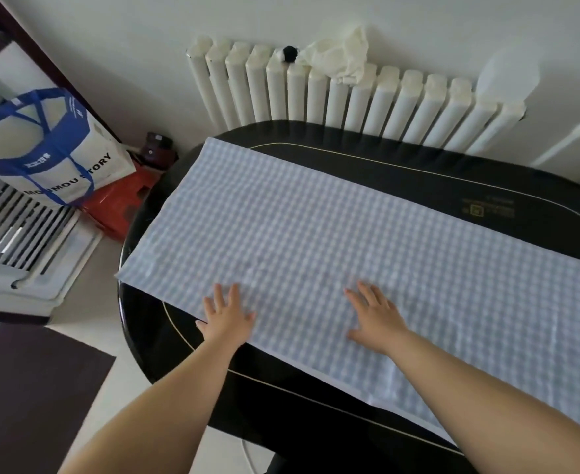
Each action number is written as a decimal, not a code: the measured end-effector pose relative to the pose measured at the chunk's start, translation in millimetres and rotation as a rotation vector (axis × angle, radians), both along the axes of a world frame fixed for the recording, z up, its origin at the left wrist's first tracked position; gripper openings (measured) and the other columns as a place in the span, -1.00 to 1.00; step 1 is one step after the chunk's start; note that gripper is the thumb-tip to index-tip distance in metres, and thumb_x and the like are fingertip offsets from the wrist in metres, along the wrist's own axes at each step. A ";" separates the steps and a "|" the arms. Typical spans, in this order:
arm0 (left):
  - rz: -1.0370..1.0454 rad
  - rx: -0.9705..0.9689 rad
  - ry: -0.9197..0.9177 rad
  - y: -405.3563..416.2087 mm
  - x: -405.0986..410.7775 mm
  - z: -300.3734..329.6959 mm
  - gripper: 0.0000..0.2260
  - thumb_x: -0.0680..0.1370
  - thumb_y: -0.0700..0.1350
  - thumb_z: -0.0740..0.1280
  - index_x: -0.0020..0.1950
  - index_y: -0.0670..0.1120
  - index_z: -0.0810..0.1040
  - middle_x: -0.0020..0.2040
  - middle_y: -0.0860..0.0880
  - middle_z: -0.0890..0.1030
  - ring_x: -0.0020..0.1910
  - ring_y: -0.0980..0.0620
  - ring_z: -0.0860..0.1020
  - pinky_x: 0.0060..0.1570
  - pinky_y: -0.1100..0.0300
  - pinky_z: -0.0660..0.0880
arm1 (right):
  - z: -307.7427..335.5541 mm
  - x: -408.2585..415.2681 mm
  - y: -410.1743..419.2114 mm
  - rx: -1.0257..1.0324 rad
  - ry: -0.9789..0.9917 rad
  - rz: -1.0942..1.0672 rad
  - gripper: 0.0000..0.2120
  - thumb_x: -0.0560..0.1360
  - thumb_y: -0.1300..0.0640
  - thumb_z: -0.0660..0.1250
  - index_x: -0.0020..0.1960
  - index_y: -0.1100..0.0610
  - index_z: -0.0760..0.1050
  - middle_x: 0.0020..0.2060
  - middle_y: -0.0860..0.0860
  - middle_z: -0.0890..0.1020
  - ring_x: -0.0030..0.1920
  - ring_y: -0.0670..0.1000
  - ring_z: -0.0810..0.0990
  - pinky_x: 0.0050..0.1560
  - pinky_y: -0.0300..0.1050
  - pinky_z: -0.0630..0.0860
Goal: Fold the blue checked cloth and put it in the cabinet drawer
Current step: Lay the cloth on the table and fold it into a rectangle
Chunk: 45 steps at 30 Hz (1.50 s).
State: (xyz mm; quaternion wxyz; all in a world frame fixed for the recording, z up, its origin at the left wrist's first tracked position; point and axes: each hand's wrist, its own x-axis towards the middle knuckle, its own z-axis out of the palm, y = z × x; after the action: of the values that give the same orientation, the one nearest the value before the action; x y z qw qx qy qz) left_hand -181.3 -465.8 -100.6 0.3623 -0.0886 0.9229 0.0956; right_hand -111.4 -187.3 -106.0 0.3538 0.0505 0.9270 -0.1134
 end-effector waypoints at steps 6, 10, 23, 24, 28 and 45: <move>-0.435 -0.039 0.063 19.4 10.4 -4.9 -0.38 0.64 0.09 0.09 0.51 0.20 -0.30 0.52 0.06 -0.41 0.52 -0.13 -0.32 0.42 -0.32 -0.04 | -4.5 47.5 13.8 0.030 0.084 -0.321 -0.33 0.55 -0.15 0.17 0.54 -0.03 -0.05 0.55 -0.01 -0.13 0.54 0.12 -0.19 0.49 0.18 -0.02; -0.485 -0.165 -0.024 36.8 6.3 -8.1 -0.31 0.62 0.09 0.15 0.54 0.08 -0.29 0.54 -0.05 -0.36 0.53 -0.24 -0.19 0.39 -0.20 0.23 | -2.4 82.3 29.0 -0.043 0.143 -0.264 -0.39 0.59 -0.10 0.12 0.54 0.00 -0.04 0.55 -0.04 -0.10 0.54 0.05 -0.13 0.50 0.04 0.01; -0.986 0.035 0.058 198.5 76.9 6.1 -0.32 0.61 0.12 0.15 0.56 0.04 -0.22 0.55 0.02 -0.33 0.54 -0.08 -0.23 0.48 -0.15 -0.03 | 3.1 245.7 96.6 -0.024 0.167 -0.928 -0.46 0.59 0.01 0.16 0.51 0.03 0.06 0.54 -0.03 0.02 0.53 0.04 0.00 0.49 0.02 0.11; -1.051 0.049 0.051 214.8 89.7 5.2 -0.30 0.61 0.14 0.15 0.56 0.04 -0.24 0.55 0.02 -0.34 0.54 -0.07 -0.25 0.48 -0.14 -0.06 | 4.3 260.3 105.3 -0.016 0.196 -1.115 -0.46 0.58 0.02 0.17 0.50 0.05 0.08 0.54 -0.01 0.04 0.53 0.06 0.02 0.47 0.02 0.13; -1.190 0.005 0.024 266.5 130.7 3.2 -0.29 0.60 0.15 0.15 0.56 0.01 -0.24 0.55 -0.03 -0.32 0.54 -0.11 -0.24 0.49 -0.12 -0.08 | 14.9 308.0 153.7 -0.058 0.274 -2.003 -0.37 0.52 0.03 0.27 0.48 0.18 0.10 0.49 0.12 0.11 0.46 0.18 0.11 0.40 0.10 0.18; -1.362 0.350 -0.140 457.1 318.6 22.4 -0.19 0.52 0.24 0.25 0.57 -0.02 -0.14 0.59 0.03 -0.07 0.55 0.03 -0.04 0.48 0.04 0.05 | 33.0 408.6 309.4 -1.029 0.659 -2.859 -0.68 0.51 0.25 0.33 0.24 0.25 0.42 -0.10 0.14 0.50 -0.32 0.01 0.51 -0.45 -0.22 0.46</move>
State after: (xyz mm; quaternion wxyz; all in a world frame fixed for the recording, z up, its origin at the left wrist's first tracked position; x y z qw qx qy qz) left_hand 137.3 -8.7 -78.2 0.4090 0.5621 0.7188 -0.0111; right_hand 297.2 122.1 -73.0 -0.2782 0.7120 0.0060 -0.6447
